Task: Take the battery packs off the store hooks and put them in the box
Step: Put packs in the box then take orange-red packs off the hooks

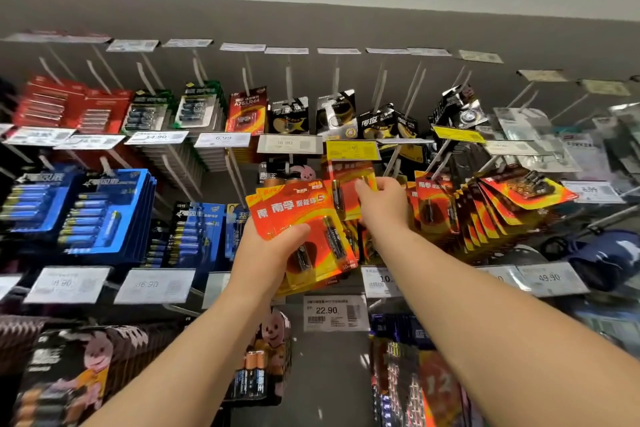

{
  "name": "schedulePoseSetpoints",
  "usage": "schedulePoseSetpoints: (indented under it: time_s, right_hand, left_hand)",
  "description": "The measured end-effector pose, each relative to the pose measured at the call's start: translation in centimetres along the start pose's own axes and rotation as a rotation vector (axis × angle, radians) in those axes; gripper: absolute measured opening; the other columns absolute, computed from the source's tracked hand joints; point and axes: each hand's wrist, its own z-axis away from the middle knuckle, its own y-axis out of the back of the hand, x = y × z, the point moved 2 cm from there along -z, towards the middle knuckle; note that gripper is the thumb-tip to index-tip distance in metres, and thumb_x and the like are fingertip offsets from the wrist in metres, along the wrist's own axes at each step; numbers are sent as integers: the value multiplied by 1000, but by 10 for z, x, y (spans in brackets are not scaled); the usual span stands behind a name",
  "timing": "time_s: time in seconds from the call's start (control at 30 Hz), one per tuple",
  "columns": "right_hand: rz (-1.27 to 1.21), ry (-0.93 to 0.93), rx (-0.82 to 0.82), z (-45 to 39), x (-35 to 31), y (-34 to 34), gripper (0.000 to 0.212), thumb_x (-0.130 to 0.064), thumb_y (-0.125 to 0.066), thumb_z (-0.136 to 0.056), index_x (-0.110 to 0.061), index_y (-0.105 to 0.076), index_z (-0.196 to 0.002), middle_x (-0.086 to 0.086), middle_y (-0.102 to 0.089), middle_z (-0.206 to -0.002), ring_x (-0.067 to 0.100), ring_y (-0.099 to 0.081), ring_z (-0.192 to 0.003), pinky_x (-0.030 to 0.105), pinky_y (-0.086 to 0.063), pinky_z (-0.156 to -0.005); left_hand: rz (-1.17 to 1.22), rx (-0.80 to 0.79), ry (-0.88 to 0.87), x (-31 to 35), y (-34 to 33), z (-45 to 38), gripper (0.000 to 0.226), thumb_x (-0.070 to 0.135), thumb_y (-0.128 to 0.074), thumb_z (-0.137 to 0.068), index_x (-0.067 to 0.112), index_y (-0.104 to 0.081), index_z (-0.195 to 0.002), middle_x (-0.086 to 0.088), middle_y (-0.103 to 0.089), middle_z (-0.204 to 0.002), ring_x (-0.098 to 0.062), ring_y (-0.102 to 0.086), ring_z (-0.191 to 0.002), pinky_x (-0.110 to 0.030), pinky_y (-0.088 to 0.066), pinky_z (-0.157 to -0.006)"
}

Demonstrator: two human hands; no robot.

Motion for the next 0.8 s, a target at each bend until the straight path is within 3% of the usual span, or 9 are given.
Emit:
schedulePoseSetpoints:
  time_s: [0.1,0.2,0.27,0.37,0.47,0.57,0.63,0.7,0.8]
  right_hand:
    - [-23,-86,19,-2,9,-2,16,-29,-55,-97,-21,-49,-85,-6,-51,-77,27,-64,-85,49,-55,-86]
    - [33,-178,-39,-9,16,-1,19,-28,-54,-97,-9,-52,-97,0,-53,-81,24,-62,-76,48,-57,-82]
    - [29,-248,-105,-11,18,0,37,-26,-55,-97,-1,-51,-124,7,-56,-106,20,-58,-75,40,-60,-72]
    - [9,-324,-177,-10,19,2,53,-26,-57,-97,-6,-37,-141,10,-46,-134,29,-57,-105,32,-59,-69]
    - [54,-246,-129,-1,16,12,42,-33,-57,-95,-7,-51,-128,6,-56,-118,25,-56,-94,39,-50,-83]
    - [45,32,5,20,7,23,26,-39,-54,-95,-17,-59,-108,-4,-62,-98,17,-59,-90,32,-47,-75]
    - [-63,111,-103,38,-1,21,23,-38,-52,-97,-18,-62,-101,-4,-63,-90,12,-59,-87,27,-46,-70]
    - [-207,78,-282,54,-8,15,19,-36,-53,-96,-20,-64,-98,-4,-65,-90,11,-62,-85,28,-50,-72]
    - [-284,86,-486,70,-13,9,12,-31,-65,-90,-26,-65,-100,0,-69,-104,17,-65,-99,36,-55,-83]
  left_hand:
    - [9,8,4,0,2,-2,57,34,-69,-63,22,-58,-118,-5,-71,-108,-23,-70,-100,-52,-55,-92]
    - [-12,7,-2,-2,6,-4,62,38,-72,-60,22,-59,-119,-5,-71,-108,-24,-70,-101,-54,-54,-92]
    - [-14,13,-3,-4,8,-5,61,39,-72,-60,24,-59,-118,-3,-71,-108,-23,-69,-101,-52,-55,-92]
    - [-6,32,2,-6,10,-6,58,36,-71,-64,23,-59,-119,-2,-71,-108,-23,-69,-102,-49,-55,-91]
    - [15,35,0,-9,7,-6,49,28,-75,-74,20,-58,-120,-4,-71,-108,-24,-68,-102,-43,-56,-87]
    - [55,60,7,-11,5,-8,35,21,-74,-81,23,-60,-113,-4,-71,-107,-25,-69,-101,-48,-55,-88]
    - [72,78,6,-9,4,-9,27,17,-72,-85,23,-62,-109,-5,-72,-103,-27,-69,-100,-51,-56,-88]
    - [80,91,6,-5,3,-9,38,24,-73,-76,23,-62,-112,-5,-72,-105,-28,-70,-101,-54,-56,-89]
    - [94,109,-4,1,3,-7,54,34,-71,-67,23,-60,-119,-7,-71,-111,-28,-69,-103,-58,-54,-92]
